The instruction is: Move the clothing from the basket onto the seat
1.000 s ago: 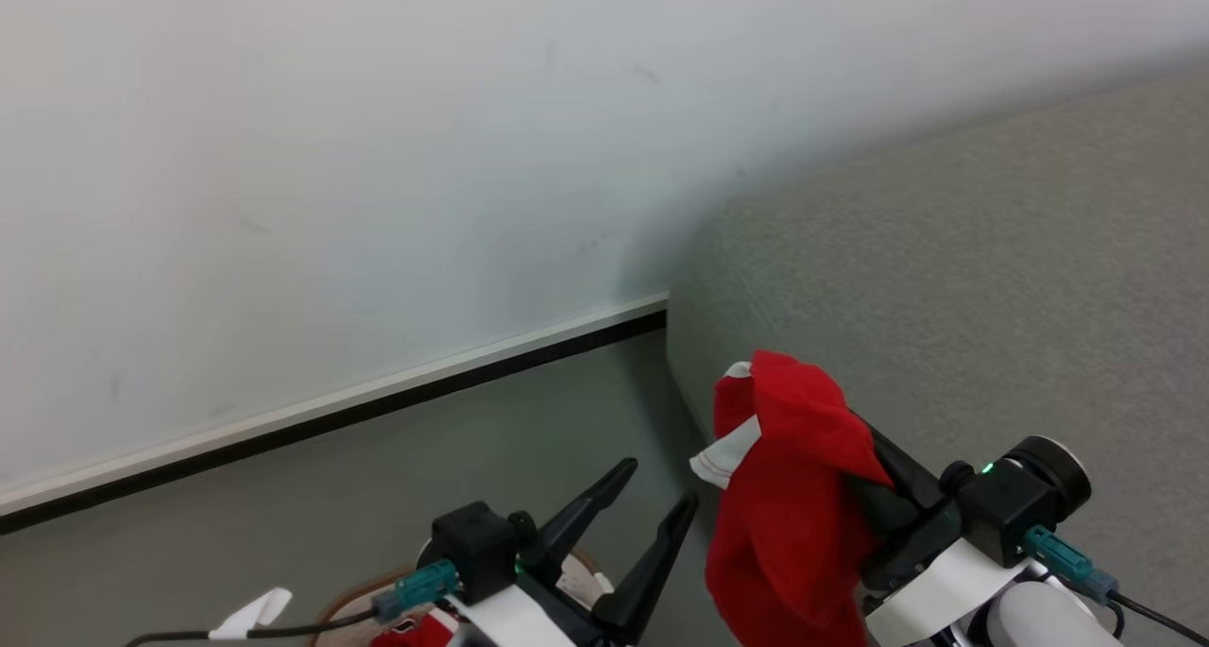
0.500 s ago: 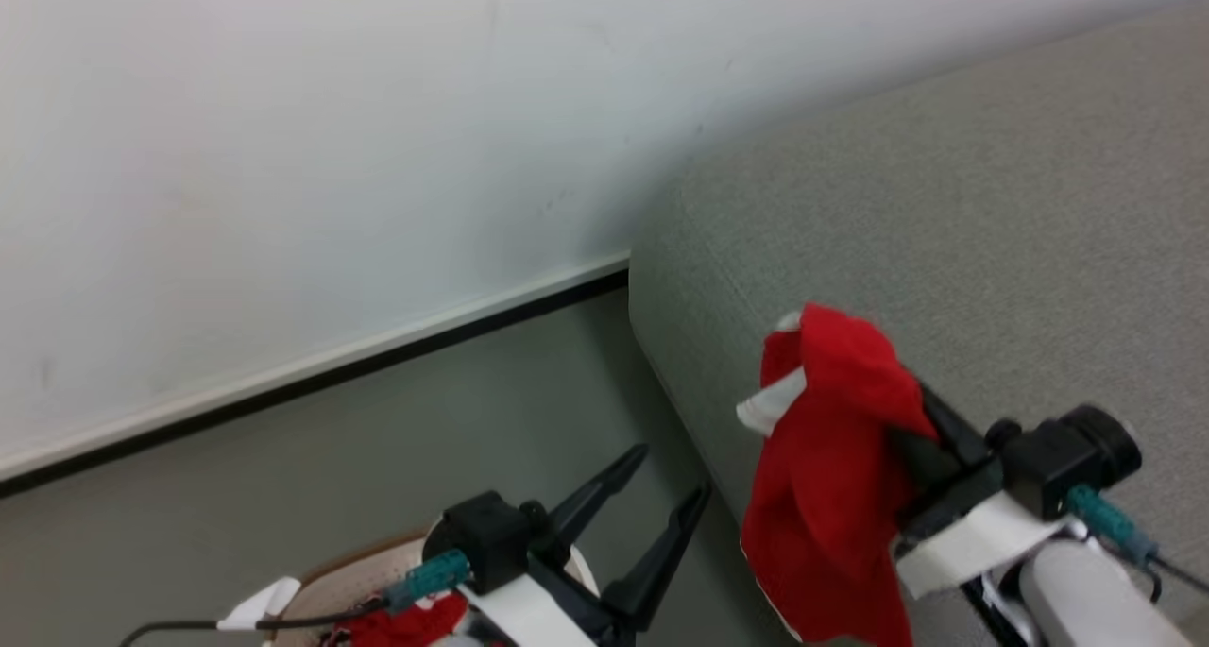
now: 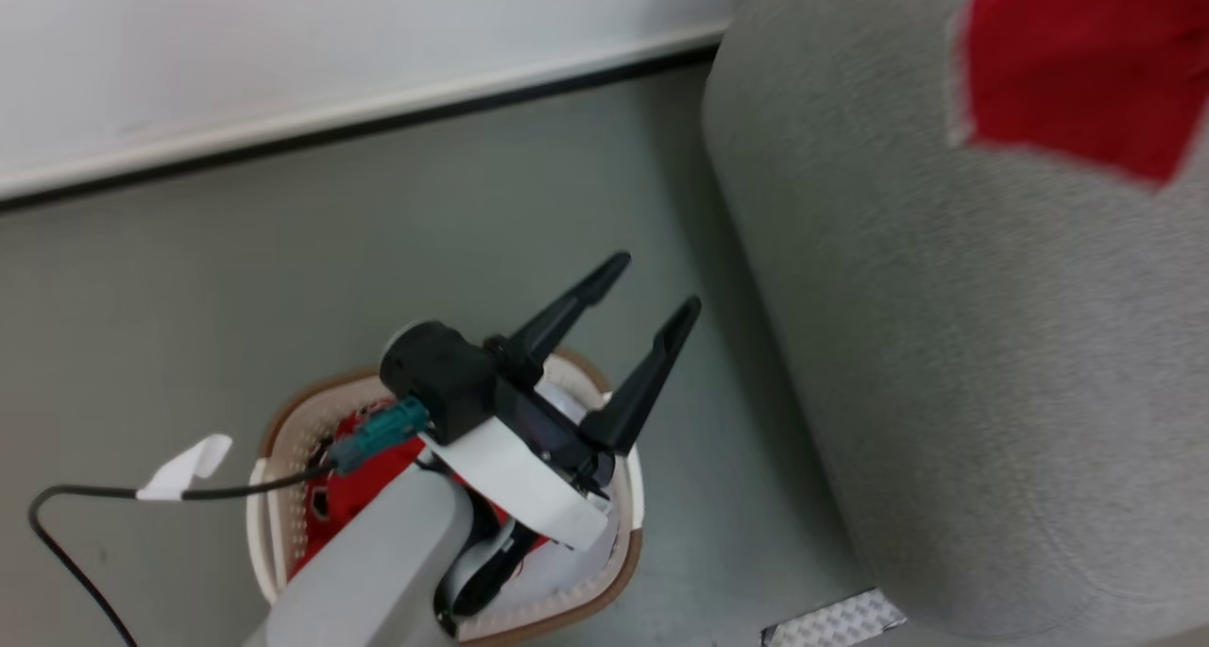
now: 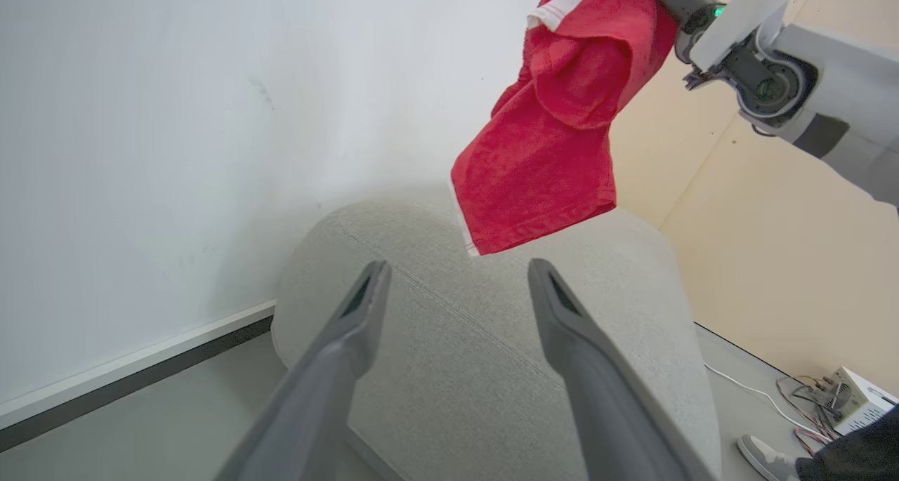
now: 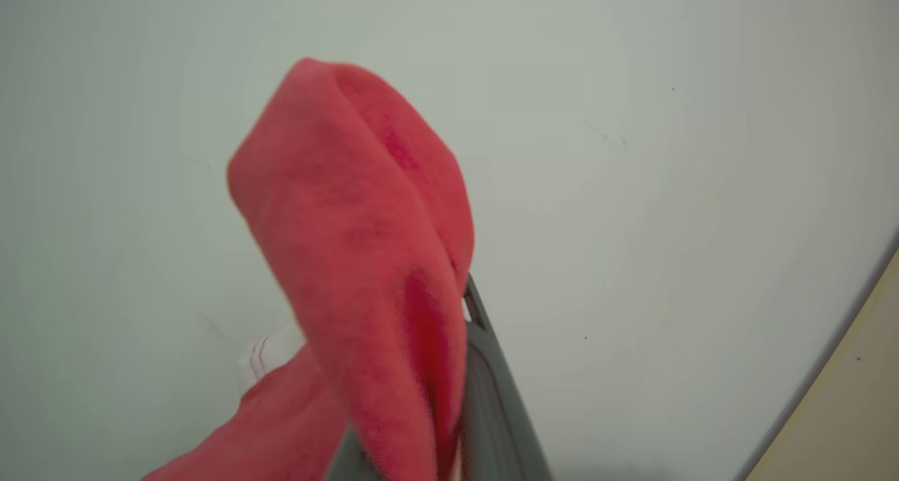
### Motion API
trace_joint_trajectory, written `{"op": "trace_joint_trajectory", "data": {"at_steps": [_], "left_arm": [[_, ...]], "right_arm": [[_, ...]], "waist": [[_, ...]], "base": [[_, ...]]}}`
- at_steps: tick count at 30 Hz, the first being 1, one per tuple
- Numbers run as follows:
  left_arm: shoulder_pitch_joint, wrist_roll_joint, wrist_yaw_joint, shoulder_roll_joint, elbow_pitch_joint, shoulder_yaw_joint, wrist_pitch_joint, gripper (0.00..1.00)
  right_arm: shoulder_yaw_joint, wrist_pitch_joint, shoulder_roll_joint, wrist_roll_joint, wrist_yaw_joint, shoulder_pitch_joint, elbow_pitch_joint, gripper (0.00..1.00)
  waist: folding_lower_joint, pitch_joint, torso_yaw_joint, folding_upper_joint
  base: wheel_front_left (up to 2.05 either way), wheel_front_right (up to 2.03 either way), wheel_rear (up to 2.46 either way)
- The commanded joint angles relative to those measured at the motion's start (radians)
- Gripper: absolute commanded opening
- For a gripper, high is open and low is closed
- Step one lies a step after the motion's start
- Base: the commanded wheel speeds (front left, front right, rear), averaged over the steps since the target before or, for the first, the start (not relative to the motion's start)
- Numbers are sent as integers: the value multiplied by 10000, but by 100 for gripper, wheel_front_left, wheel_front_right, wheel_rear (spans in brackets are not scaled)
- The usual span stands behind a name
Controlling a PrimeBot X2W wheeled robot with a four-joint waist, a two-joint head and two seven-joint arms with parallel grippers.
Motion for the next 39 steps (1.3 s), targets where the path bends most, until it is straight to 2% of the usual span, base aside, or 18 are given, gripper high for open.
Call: {"op": "trace_joint_trajectory", "data": {"at_steps": [1, 6, 9, 12, 15, 19, 20, 21, 22, 23, 26, 30, 33, 39], "left_arm": [[-172, -36, -25, -24, -87, 213, -4, 100], [-202, 39, -31, -198, -248, 791, -5, 100], [1, 109, -35, -259, -279, 1002, -5, 100], [66, 163, -42, -388, -314, 950, -5, 100], [105, 155, -36, -412, -357, 859, -5, 100], [266, 175, -38, -376, -350, 881, -5, 100], [307, 139, -40, -375, -351, 903, -5, 100], [346, 95, -40, -363, -344, 917, -5, 100], [405, 51, -39, -346, -327, 960, -5, 100], [475, -26, -39, -371, -341, 1013, -5, 100], [587, -136, -41, -445, -389, 1069, -5, 100], [835, -303, -40, -534, -385, 1243, -5, 100], [1135, -355, -41, -536, -291, 1500, -5, 100], [2004, -49, -39, -561, 0, 2271, -5, 100]], "right_arm": [[-590, 156, -236, -296, -25, -718, 269, 0], [-2616, 547, -1364, -1488, -25, -2538, 931, 0], [-3502, 993, -1712, -2297, -25, -2878, 1570, 0], [-4932, 1573, -2075, -3549, -26, -2593, 2109, 0], [-6972, 1860, -1245, -4675, -25, -1991, 2189, 0], [-9313, 1457, 417, -5852, -23, -971, 1566, 0], [-9571, 1316, 793, -6114, -25, -804, 1373, 8], [-9678, 1169, 1209, -6229, -23, -633, 1252, 40], [-9645, 1119, 1565, -6336, -23, -406, 1192, 100], [-9554, 1217, 1795, -6477, -23, -163, 1174, 100], [-9196, 1539, 1885, -6518, -25, -111, 1189, 100], [-7930, 1971, 1824, -6219, -23, 107, 1177, 100], [-6733, 1940, 1973, -5620, -23, 710, 1198, 100], [-4632, 1631, 2221, -4224, -23, 2205, 317, 100]], "waist": [[-3, 1418, 1065, 0], [-3, 2238, 1559, 0], [-3, 2599, 1804, 0], [-3, 2991, 2093, 0], [-3, 3332, 2352, 0], [-3, 3453, 2498, 0], [-3, 3409, 2493, 0], [-3, 3339, 2483, 0], [-3, 3229, 2457, 0], [-3, 3102, 2425, 0], [-3, 2798, 2375, 0], [-3, 2059, 2237, 0], [-3, 1376, 2076, 0], [-3, -14, 1960, 0]], "base": [[0, 0, 0], [0, 0, 0], [0, 0, 0], [0, 0, 0], [0, 0, 0], [0, 0, 0], [0, 0, 0], [0, 0, 0], [0, 0, 0], [0, 0, 0], [0, 0, 0], [0, 0, 0], [0, 0, 0], [0, 0, 0]]}}
